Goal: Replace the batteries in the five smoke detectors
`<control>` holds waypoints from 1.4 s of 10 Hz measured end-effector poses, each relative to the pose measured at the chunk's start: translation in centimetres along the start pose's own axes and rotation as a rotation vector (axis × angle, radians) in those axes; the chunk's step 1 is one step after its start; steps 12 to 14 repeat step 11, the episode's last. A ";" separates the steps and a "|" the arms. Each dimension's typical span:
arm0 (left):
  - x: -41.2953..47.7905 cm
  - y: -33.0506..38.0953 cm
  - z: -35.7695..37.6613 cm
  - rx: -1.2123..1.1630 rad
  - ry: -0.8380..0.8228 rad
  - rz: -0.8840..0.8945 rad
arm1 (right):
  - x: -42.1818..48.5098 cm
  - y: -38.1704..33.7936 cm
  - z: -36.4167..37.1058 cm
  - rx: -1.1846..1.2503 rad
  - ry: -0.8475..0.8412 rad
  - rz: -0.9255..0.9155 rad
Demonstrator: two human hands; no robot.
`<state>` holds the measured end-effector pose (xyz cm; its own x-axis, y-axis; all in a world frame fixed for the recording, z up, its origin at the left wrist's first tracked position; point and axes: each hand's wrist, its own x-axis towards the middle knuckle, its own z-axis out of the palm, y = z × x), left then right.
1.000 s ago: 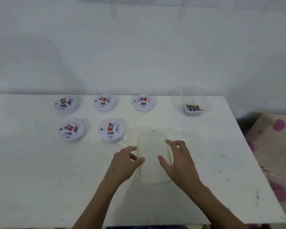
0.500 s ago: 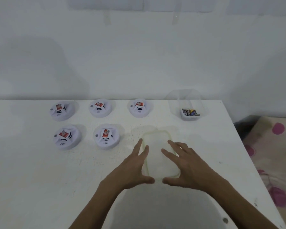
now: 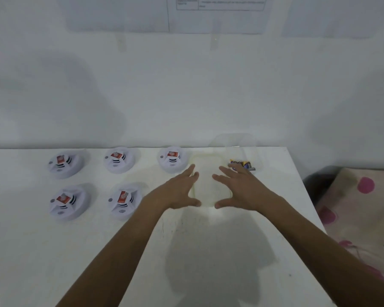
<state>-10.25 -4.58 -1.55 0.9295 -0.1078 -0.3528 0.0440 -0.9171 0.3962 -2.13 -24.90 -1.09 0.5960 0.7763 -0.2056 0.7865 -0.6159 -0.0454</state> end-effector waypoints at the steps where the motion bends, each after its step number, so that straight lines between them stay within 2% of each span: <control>1: 1.9 0.1 -1.4 0.031 0.021 -0.008 | 1.9 1.2 -0.8 -0.023 0.017 0.010; 5: 7.3 -1.0 -4.2 0.160 0.088 -0.099 | 6.9 4.2 -1.9 0.040 0.035 0.050; 8: 8.1 -1.5 -4.1 0.211 0.087 -0.102 | 7.3 3.8 -1.8 0.066 -0.007 0.078; 10: 6.2 -0.8 -3.0 0.202 0.310 -0.065 | 6.6 2.2 -1.9 -0.061 0.005 0.152; 11: 4.5 -1.7 -1.6 0.095 0.405 0.034 | 5.7 1.1 -1.0 -0.122 0.083 0.177; 14: 4.5 -1.7 -1.6 0.095 0.405 0.034 | 5.7 1.1 -1.0 -0.122 0.083 0.177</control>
